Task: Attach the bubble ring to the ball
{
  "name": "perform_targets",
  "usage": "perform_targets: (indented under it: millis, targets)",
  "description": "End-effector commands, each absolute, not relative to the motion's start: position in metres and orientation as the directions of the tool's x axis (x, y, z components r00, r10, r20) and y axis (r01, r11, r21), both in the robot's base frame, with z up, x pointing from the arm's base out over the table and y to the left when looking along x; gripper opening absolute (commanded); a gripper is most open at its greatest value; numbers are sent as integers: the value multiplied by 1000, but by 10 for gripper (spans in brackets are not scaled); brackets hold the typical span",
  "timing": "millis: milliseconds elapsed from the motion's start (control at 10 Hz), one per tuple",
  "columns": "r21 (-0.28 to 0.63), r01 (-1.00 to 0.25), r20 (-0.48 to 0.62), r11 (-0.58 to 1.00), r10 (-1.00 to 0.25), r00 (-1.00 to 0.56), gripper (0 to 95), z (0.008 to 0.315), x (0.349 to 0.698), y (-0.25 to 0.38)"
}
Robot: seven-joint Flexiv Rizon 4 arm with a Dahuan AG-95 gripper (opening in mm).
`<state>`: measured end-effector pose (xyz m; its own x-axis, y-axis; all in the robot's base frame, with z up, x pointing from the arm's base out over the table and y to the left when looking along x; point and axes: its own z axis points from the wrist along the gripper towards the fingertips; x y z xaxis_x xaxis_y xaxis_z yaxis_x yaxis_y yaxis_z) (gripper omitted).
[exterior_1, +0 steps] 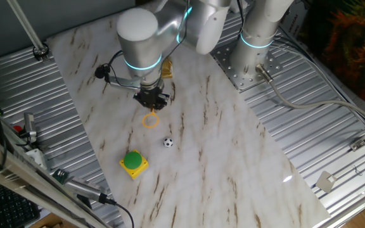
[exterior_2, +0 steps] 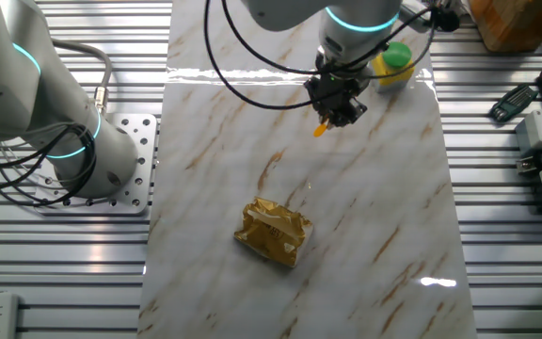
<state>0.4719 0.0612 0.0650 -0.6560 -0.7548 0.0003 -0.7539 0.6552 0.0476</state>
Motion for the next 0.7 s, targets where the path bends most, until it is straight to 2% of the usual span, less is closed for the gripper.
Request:
perform_targets:
  millis: [100,700]
  targets:
    - [28,-751,-14,660,-751,-660,0,66,471,62]
    - [28,-755,-9,656,-755,-656,0,66,470,64]
